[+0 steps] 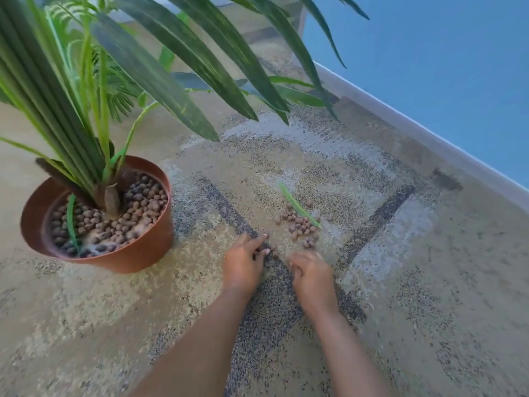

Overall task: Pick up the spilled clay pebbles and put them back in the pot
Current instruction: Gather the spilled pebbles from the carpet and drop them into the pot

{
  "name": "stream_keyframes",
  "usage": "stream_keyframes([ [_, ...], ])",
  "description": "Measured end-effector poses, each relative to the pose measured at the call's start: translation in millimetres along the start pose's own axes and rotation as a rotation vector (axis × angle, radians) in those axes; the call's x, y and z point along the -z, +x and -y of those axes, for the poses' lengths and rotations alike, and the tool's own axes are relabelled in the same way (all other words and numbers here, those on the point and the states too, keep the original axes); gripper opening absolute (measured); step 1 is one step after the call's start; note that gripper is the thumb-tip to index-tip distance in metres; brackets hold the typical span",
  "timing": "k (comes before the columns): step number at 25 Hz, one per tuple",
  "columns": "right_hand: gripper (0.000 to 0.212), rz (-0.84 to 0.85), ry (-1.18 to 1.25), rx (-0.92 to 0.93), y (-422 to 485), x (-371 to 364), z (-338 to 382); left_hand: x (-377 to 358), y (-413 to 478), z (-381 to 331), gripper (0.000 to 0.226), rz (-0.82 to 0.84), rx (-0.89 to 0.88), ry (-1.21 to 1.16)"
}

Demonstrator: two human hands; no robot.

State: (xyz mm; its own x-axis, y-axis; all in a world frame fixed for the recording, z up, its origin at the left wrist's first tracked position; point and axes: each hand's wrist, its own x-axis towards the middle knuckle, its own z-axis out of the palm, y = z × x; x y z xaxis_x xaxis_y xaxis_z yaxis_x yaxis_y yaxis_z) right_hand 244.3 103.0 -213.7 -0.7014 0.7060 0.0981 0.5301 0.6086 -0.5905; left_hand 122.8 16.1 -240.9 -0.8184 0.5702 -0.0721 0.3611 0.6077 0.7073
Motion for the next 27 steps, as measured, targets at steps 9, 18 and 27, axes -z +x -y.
stream_keyframes([
  [9, 0.026, 0.003, -0.07, -0.304, 19.7, 23.6, -20.9, 7.6, 4.4, -18.7, 0.013, 0.101, -0.208, 0.246],
  [18, 0.023, 0.14, 0.016, -0.166, 15.7, 4.6, 17.7, 19.8, -12.0, -14.1, 0.02, -0.137, 0.07, -0.191],
  [27, 0.018, 0.274, -0.027, -0.424, 35.0, -5.2, 52.1, 91.2, -36.3, -4.4, 0.016, -0.419, 0.265, -0.503],
])
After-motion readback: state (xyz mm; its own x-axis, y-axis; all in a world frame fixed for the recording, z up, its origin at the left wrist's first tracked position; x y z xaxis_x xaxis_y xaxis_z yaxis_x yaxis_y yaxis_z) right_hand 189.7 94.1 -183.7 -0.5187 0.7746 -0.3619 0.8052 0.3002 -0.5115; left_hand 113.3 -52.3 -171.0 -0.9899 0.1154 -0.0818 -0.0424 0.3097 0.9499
